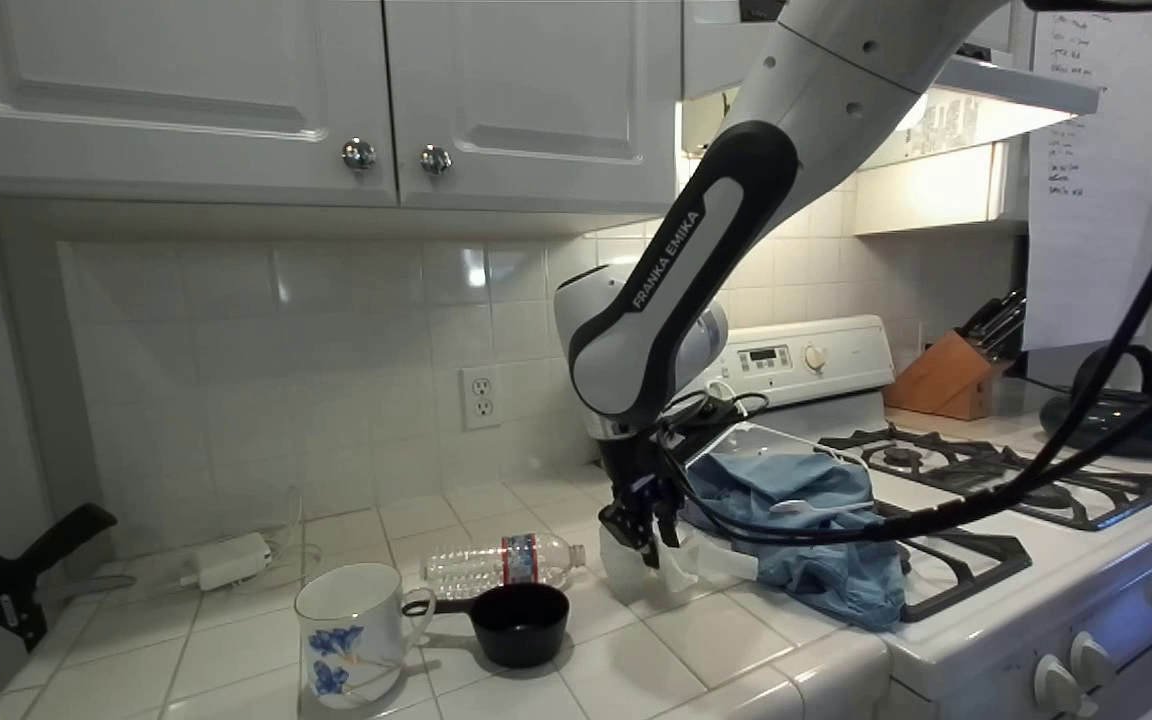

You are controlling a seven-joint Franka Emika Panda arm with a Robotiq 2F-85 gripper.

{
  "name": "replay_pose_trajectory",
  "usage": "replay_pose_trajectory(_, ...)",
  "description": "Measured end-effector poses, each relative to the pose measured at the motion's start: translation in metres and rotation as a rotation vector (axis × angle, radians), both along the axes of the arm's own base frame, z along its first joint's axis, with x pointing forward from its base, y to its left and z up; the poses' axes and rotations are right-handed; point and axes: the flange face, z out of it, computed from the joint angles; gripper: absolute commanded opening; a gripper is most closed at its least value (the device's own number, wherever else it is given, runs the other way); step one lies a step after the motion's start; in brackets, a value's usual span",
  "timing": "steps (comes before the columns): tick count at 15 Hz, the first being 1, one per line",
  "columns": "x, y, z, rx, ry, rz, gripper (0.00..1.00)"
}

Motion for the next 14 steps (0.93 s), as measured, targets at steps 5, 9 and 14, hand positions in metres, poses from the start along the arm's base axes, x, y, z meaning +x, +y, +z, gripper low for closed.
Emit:
replay_pose_trajectory(5, -0.004, 0.004, 0.018, -0.010, 0.009, -0.002, 0.44)
replay_pose_trajectory(9, -0.006, 0.008, 0.018, -0.009, 0.016, 0.004, 0.14)
replay_pose_trajectory(14, -0.006, 0.012, 0.014, -0.002, 0.009, 0.013, 0.00)
